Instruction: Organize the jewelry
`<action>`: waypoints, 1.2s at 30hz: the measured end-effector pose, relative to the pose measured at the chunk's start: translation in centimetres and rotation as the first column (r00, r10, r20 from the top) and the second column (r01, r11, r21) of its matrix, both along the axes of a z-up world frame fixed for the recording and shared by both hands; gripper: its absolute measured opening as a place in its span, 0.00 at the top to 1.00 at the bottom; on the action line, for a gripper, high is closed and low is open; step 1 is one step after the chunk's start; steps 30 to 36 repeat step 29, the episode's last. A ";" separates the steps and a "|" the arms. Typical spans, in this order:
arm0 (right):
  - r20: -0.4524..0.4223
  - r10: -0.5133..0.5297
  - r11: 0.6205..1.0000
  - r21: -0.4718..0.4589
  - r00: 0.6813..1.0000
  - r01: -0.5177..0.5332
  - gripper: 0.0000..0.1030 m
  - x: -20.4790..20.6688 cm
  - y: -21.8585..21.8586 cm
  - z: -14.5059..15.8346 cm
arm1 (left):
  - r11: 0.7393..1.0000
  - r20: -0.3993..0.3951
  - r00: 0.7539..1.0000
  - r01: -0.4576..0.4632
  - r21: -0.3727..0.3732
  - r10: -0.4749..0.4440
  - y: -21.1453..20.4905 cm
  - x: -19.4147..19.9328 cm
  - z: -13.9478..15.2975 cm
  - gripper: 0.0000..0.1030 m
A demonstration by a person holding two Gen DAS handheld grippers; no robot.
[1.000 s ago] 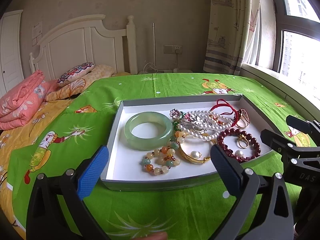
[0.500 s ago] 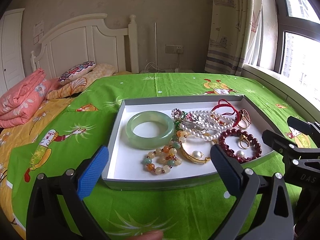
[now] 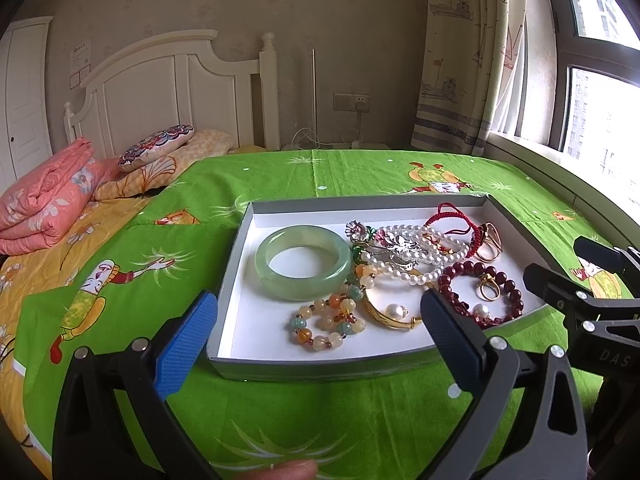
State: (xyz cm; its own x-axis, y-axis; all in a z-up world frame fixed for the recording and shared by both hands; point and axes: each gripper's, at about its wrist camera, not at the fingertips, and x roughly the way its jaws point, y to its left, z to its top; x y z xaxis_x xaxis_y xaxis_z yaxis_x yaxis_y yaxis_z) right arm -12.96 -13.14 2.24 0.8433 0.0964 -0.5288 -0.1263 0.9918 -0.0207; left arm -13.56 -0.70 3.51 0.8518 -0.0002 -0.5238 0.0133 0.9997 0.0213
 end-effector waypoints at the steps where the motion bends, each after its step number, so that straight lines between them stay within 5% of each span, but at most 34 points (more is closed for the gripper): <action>1: 0.000 0.000 1.000 0.000 1.000 0.000 0.11 0.0 0.0 0.0 | 1.000 0.001 1.000 0.000 -0.001 0.000 0.1 -0.1 0.0 0.02; 22: 0.000 0.012 1.000 0.011 1.000 -0.012 0.11 -0.1 -0.1 0.1 | 0.998 -0.008 0.998 -0.061 0.019 0.061 1.0 0.2 0.2 0.02; 29: -0.020 0.038 0.999 0.000 0.999 -0.038 0.11 -1.4 0.2 0.5 | 0.992 -0.192 0.981 -0.022 -0.127 -0.003 3.4 -0.4 -0.6 0.02; 36: -0.020 0.038 0.999 0.000 0.999 -0.038 0.11 -1.4 0.2 0.5 | 0.992 -0.192 0.981 -0.022 -0.127 -0.003 3.4 -0.4 -0.6 0.02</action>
